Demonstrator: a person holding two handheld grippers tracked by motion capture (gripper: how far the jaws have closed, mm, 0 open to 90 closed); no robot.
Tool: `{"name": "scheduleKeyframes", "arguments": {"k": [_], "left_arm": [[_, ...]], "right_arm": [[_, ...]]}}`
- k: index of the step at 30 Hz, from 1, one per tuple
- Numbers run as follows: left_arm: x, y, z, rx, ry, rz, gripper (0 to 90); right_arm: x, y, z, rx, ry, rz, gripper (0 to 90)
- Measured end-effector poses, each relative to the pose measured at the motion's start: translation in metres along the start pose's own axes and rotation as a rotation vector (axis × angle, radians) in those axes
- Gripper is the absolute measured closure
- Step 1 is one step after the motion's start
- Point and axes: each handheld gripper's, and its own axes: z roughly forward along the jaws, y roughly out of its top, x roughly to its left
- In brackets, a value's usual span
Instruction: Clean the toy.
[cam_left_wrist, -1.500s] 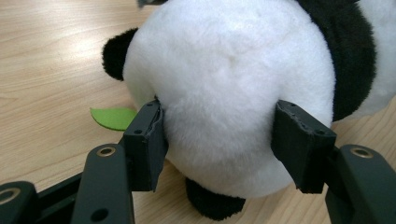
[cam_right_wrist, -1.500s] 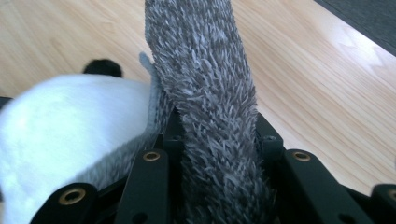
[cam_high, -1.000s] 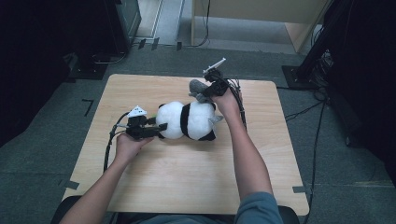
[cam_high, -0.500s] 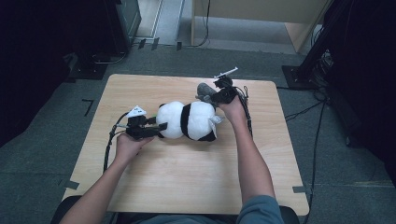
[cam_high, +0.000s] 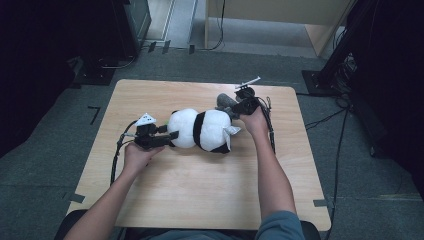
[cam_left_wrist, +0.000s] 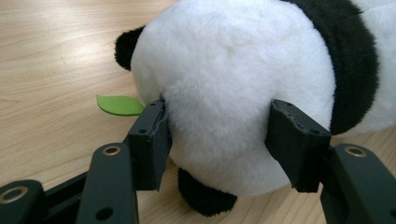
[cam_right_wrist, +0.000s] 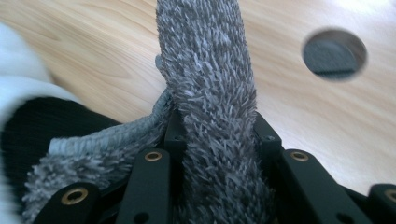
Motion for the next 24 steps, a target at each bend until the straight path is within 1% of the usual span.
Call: {"name": "scheduleKeyframes", "arguments": {"k": [1, 3, 4, 5, 7, 8, 9, 11, 12, 14, 16, 19, 20, 24], "left_arm": [[0.000, 0.000, 0.000, 0.003, 0.001, 0.001, 41.8], [0.000, 0.000, 0.000, 0.006, 0.002, 0.005, 41.8], [0.001, 0.000, 0.000, 0.007, 0.001, 0.005, 41.8], [0.001, 0.000, 0.000, 0.006, 0.001, 0.004, 41.8], [0.001, 0.000, 0.000, 0.004, -0.001, 0.003, 41.6], [0.001, 0.000, 0.000, 0.004, -0.002, 0.004, 41.5], [0.001, 0.000, 0.000, 0.002, -0.005, 0.004, 41.4], [0.002, 0.000, -0.001, 0.002, -0.007, 0.008, 41.3], [0.002, 0.000, -0.001, 0.002, -0.006, 0.008, 41.2], [0.001, 0.000, -0.001, -0.001, -0.007, 0.006, 41.2], [0.001, 0.000, -0.001, -0.001, -0.008, 0.004, 41.1], [0.002, 0.001, -0.001, 0.004, -0.013, 0.000, 41.1], [0.002, 0.001, -0.001, 0.005, -0.013, -0.003, 41.1], [0.002, 0.001, -0.001, 0.006, -0.014, 0.002, 40.9]], "right_arm": [[-0.003, -0.002, 0.000, 0.006, -0.001, 0.018, 68.6], [-0.007, -0.002, -0.005, -0.013, 0.011, 0.040, 68.9], [-0.008, -0.001, -0.009, -0.026, 0.010, 0.040, 69.0], [-0.008, 0.001, -0.015, -0.043, 0.004, 0.036, 69.0], [-0.007, 0.004, -0.029, -0.113, -0.007, 0.031, 69.4], [-0.006, 0.006, -0.035, -0.132, -0.001, 0.037, 69.4], [-0.005, 0.008, -0.040, -0.133, 0.002, 0.038, 69.4], [-0.001, 0.012, -0.048, -0.138, -0.008, 0.023, 69.4], [0.002, 0.015, -0.051, -0.138, 0.003, 0.024, 69.3], [0.010, 0.020, -0.056, -0.147, 0.029, 0.008, 69.3], [0.022, 0.026, -0.060, -0.148, 0.041, -0.024, 69.3], [0.044, 0.037, -0.064, -0.149, 0.066, -0.073, 69.2], [0.052, 0.041, -0.065, -0.152, 0.072, -0.096, 69.2], [0.083, 0.054, -0.065, -0.149, 0.103, -0.159, 69.1]]}}
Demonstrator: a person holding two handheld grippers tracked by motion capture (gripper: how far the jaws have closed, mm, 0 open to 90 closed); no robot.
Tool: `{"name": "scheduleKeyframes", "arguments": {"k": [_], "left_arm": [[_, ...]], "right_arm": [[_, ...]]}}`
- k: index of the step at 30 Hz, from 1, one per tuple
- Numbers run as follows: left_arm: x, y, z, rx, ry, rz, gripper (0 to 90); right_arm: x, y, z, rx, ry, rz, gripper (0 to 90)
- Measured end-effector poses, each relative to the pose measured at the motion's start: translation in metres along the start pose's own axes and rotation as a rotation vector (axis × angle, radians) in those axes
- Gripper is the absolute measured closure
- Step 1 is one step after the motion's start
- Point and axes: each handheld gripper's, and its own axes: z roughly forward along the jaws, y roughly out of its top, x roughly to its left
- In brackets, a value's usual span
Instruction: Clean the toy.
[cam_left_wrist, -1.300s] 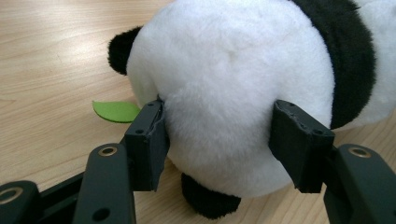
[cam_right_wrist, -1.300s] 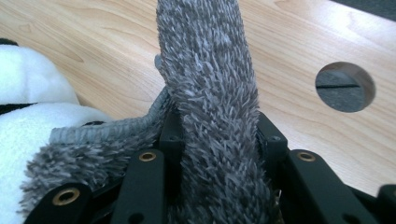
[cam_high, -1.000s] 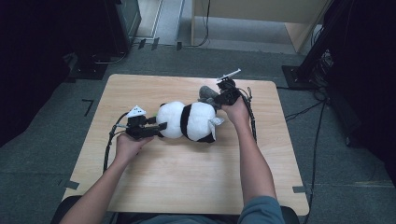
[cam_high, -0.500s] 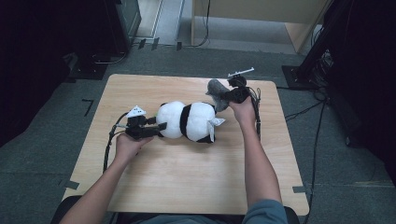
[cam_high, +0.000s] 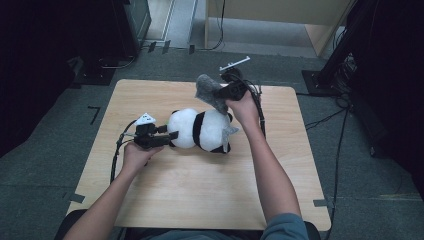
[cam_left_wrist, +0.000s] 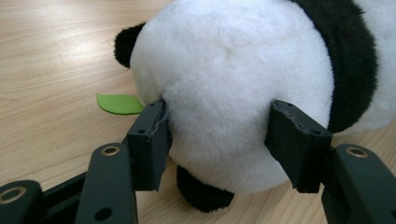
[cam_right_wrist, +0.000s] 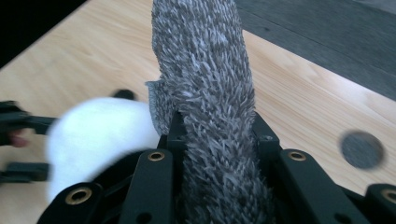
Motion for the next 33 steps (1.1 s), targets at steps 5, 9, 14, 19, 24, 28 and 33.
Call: {"name": "scheduleKeyframes", "arguments": {"k": [5, 9, 14, 19, 24, 28, 33], "left_arm": [[0.000, 0.000, 0.000, -0.003, 0.000, 0.004, 40.8], [0.000, 0.000, 0.000, -0.005, -0.001, 0.004, 40.7], [-0.001, 0.001, 0.000, -0.011, 0.009, 0.015, 40.5], [-0.001, 0.001, 0.001, -0.009, 0.010, 0.016, 40.5], [-0.002, 0.001, 0.001, -0.015, 0.018, 0.030, 40.4], [-0.002, 0.001, 0.001, -0.014, 0.014, 0.028, 40.5], [0.000, 0.002, 0.002, -0.007, 0.002, 0.022, 40.4]], "right_arm": [[0.033, 0.017, 0.015, 0.010, 0.062, -0.042, 69.1], [0.059, 0.027, 0.029, 0.022, 0.102, -0.090, 69.1], [0.083, 0.028, 0.053, 0.070, 0.140, -0.119, 69.0], [0.091, 0.023, 0.075, 0.136, 0.133, -0.136, 68.7], [0.078, 0.018, 0.082, 0.179, 0.091, -0.133, 67.7], [0.063, 0.016, 0.075, 0.182, 0.064, -0.117, 67.7], [0.036, 0.009, 0.064, 0.200, 0.026, -0.073, 67.9]]}}
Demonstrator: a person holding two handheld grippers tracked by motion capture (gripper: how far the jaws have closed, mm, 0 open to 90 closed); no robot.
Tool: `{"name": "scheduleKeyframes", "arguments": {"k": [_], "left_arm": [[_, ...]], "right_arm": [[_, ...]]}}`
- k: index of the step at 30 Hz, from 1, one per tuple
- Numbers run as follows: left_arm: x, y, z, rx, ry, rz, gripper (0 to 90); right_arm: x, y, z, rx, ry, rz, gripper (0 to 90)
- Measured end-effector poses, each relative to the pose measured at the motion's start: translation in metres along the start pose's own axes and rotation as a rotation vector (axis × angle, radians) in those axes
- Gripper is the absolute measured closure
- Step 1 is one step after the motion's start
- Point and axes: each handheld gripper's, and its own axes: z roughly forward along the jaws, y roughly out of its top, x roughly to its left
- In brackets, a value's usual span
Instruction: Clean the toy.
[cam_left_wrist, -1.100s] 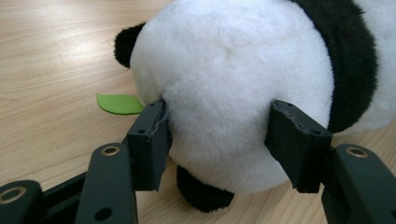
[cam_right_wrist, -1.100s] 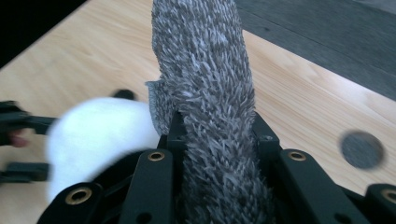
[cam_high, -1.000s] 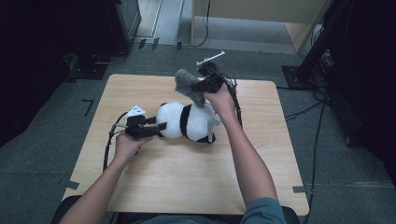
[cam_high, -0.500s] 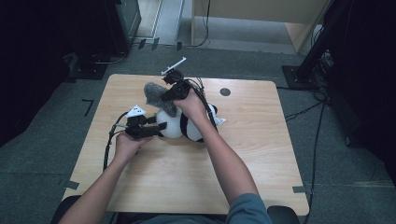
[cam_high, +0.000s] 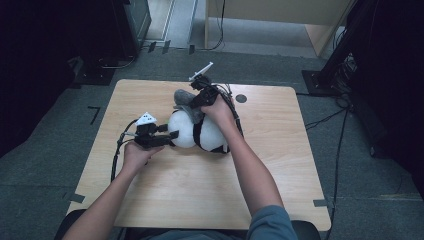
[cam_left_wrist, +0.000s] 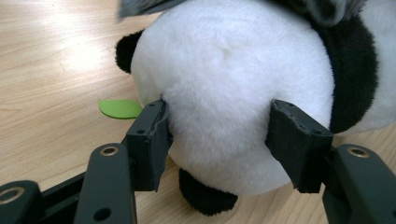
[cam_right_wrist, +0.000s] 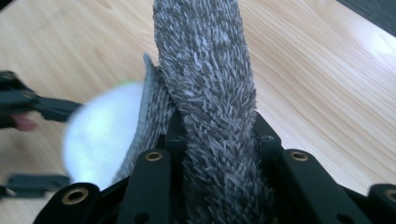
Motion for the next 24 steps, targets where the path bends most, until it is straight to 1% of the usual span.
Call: {"name": "scheduleKeyframes", "arguments": {"k": [1, 3, 4, 6, 8, 9, 11, 15, 17, 18, 20, 21, 23, 24], "left_arm": [[0.000, 0.000, 0.000, 0.000, 0.000, -0.001, 40.4], [0.000, 0.000, 0.000, 0.001, -0.001, -0.002, 40.4], [0.000, 0.000, 0.000, 0.001, -0.002, -0.003, 40.4], [0.000, 0.000, 0.000, -0.001, -0.004, -0.007, 40.4], [0.000, 0.000, 0.000, 0.000, -0.005, -0.007, 40.4], [0.000, 0.000, 0.000, 0.000, -0.004, -0.006, 40.4], [0.000, 0.001, 0.000, 0.001, -0.004, -0.003, 40.4], [0.000, 0.001, 0.000, 0.006, -0.004, 0.001, 40.3], [0.000, 0.001, 0.000, 0.008, -0.004, -0.002, 40.3], [0.000, 0.001, 0.000, 0.009, -0.005, -0.002, 40.3], [0.001, 0.001, 0.000, 0.011, -0.009, -0.005, 40.3], [0.001, 0.001, 0.001, 0.012, -0.010, -0.006, 40.3], [0.000, 0.002, 0.001, 0.012, -0.006, -0.004, 40.3], [0.000, 0.002, 0.001, 0.013, -0.004, -0.001, 40.2]], "right_arm": [[-0.006, -0.003, -0.002, 0.003, -0.007, 0.010, 67.8], [-0.018, -0.010, -0.007, -0.012, -0.034, 0.021, 67.8], [-0.025, -0.014, -0.010, -0.019, -0.038, 0.034, 67.8], [-0.038, -0.022, -0.015, -0.023, -0.037, 0.084, 67.8], [-0.049, -0.031, -0.020, -0.039, -0.042, 0.107, 67.6], [-0.054, -0.034, -0.023, -0.041, -0.046, 0.126, 67.3], [-0.063, -0.042, -0.027, -0.051, -0.056, 0.140, 67.3], [-0.077, -0.057, -0.035, -0.052, -0.072, 0.171, 67.4], [-0.083, -0.065, -0.037, -0.042, -0.080, 0.184, 67.4], [-0.086, -0.069, -0.039, -0.048, -0.081, 0.190, 67.4], [-0.091, -0.078, -0.041, -0.062, -0.064, 0.213, 67.7], [-0.093, -0.082, -0.041, -0.059, -0.067, 0.217, 67.8], [-0.096, -0.088, -0.039, -0.035, -0.073, 0.219, 68.1], [-0.096, -0.092, -0.038, -0.042, -0.076, 0.217, 68.4]]}}
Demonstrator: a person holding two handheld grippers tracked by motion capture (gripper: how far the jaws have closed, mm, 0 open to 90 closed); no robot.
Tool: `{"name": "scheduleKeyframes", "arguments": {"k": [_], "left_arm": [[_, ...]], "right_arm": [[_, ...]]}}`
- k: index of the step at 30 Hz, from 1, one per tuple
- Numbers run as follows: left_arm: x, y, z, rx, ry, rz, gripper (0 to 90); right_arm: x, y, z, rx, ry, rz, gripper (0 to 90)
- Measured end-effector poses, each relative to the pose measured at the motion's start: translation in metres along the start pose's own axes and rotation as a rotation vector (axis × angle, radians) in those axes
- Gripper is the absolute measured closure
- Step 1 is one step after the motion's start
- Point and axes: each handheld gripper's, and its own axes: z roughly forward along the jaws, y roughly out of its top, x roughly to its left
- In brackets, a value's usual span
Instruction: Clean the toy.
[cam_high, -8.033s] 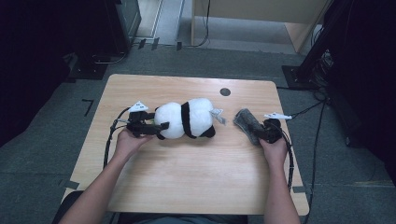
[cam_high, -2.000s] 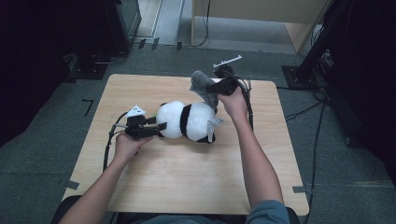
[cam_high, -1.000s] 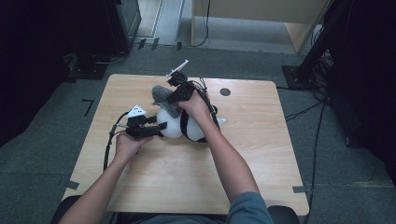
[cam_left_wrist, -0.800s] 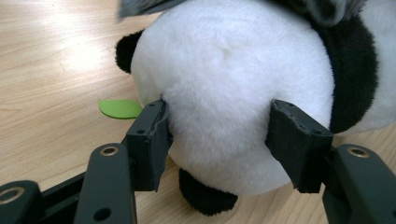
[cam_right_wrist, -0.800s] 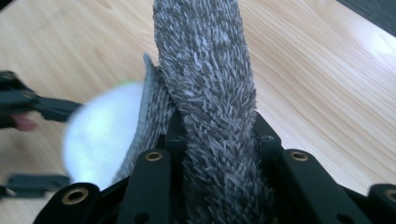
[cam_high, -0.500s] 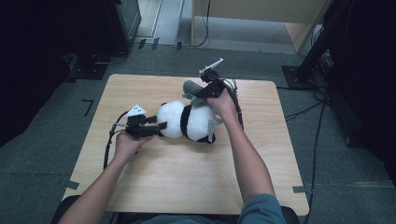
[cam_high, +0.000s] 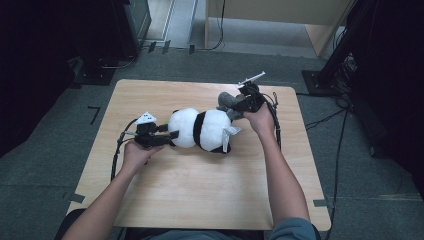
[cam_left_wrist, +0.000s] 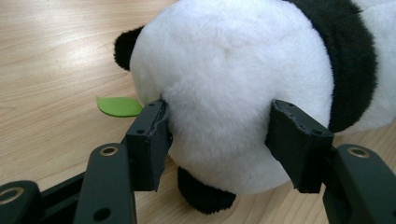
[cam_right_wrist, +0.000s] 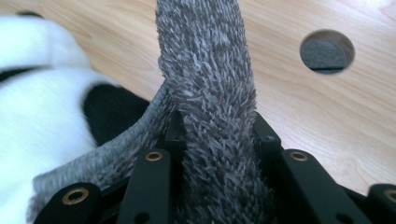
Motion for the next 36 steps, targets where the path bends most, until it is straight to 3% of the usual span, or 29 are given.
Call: {"name": "scheduleKeyframes", "arguments": {"k": [4, 12, 16, 20, 24, 29, 31, 36], "left_arm": [[0.000, 0.002, 0.000, 0.004, 0.000, 0.007, 40.0], [0.001, 0.001, 0.001, 0.000, -0.015, 0.000, 38.9], [0.005, 0.001, 0.003, 0.008, -0.035, -0.046, 34.0], [0.011, 0.004, 0.007, 0.035, -0.064, -0.075, 27.4], [0.013, 0.005, 0.011, 0.051, -0.089, -0.047, 19.8], [0.015, 0.001, 0.017, 0.027, -0.120, -0.004, 10.5], [0.014, 0.001, 0.018, 0.004, -0.124, 0.007, 12.3], [0.011, -0.001, 0.014, -0.001, -0.112, 0.001, 29.7]], "right_arm": [[-0.001, -0.008, 0.006, 0.011, 0.022, 0.021, 68.7], [-0.002, -0.016, 0.012, -0.024, 0.024, 0.057, 69.4], [0.001, -0.019, 0.015, -0.045, 0.006, 0.047, 70.9], [0.000, -0.021, 0.018, -0.056, 0.013, 0.071, 71.3], [0.001, -0.019, 0.021, -0.066, 0.018, 0.064, 72.2], [0.006, -0.016, 0.026, -0.083, 0.016, 0.061, 72.8], [0.006, -0.015, 0.028, -0.086, 0.003, 0.052, 72.8], [0.005, -0.014, 0.021, -0.090, -0.024, 0.052, 72.2]]}}
